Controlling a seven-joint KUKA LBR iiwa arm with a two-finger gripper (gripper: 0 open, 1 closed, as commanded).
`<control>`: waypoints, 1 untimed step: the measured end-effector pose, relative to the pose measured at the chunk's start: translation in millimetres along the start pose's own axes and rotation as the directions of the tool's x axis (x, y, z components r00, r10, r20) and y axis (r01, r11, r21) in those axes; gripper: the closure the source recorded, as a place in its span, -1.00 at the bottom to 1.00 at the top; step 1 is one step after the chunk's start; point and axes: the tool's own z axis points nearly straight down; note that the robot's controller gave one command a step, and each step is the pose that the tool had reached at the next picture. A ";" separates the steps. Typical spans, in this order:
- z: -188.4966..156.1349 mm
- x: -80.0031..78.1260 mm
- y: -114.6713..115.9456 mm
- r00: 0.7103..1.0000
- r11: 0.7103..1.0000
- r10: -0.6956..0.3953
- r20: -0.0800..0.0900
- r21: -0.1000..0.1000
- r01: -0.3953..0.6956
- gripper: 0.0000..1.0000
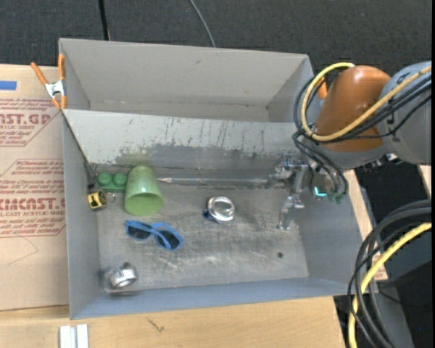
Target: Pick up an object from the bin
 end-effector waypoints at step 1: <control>0.8 0.4 95.4 0.992 0.992 -0.127 0.007 -0.003 0.127 -1.00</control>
Offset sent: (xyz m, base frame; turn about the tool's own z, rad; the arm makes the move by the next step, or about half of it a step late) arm -0.0007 0.0896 -0.0003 -0.1195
